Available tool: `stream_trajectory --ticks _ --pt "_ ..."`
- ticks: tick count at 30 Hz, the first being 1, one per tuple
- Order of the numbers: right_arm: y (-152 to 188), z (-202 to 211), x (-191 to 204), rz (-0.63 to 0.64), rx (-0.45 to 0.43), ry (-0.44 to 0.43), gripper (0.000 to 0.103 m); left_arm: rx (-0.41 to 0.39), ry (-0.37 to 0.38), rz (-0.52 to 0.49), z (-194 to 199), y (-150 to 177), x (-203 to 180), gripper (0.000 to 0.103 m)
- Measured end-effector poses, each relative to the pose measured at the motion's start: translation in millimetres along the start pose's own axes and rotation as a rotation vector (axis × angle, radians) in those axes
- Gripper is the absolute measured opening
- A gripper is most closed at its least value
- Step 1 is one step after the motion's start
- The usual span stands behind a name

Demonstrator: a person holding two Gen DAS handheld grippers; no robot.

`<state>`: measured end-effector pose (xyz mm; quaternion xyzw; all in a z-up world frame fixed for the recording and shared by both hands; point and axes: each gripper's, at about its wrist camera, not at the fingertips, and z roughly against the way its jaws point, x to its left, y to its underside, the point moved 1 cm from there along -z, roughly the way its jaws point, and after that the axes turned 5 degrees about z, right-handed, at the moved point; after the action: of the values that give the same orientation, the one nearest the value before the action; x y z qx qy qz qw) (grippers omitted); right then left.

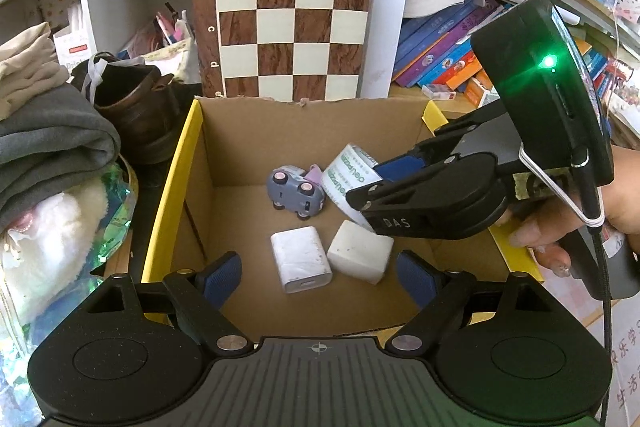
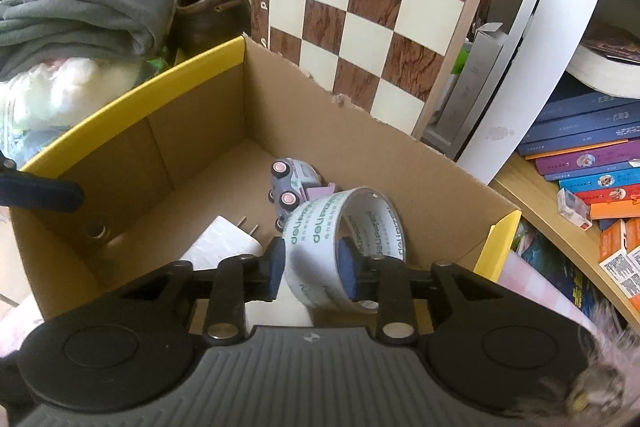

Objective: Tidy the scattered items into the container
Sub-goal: 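Open the right gripper to release the tape roll in the box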

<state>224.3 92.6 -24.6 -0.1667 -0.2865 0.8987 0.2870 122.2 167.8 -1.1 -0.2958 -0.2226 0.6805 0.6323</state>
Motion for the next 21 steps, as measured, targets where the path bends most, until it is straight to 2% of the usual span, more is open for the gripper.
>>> stream_trajectory --ticks 7,11,21 --pt "0 10 2 -0.039 -0.022 0.000 0.047 -0.003 -0.004 -0.003 3 2 -2 0.087" --pt "1 16 1 -0.058 -0.034 0.000 0.070 -0.008 -0.006 -0.002 7 3 -2 0.087" --pt "2 32 10 -0.085 -0.061 -0.001 0.073 -0.018 -0.007 -0.005 15 7 -4 0.087"
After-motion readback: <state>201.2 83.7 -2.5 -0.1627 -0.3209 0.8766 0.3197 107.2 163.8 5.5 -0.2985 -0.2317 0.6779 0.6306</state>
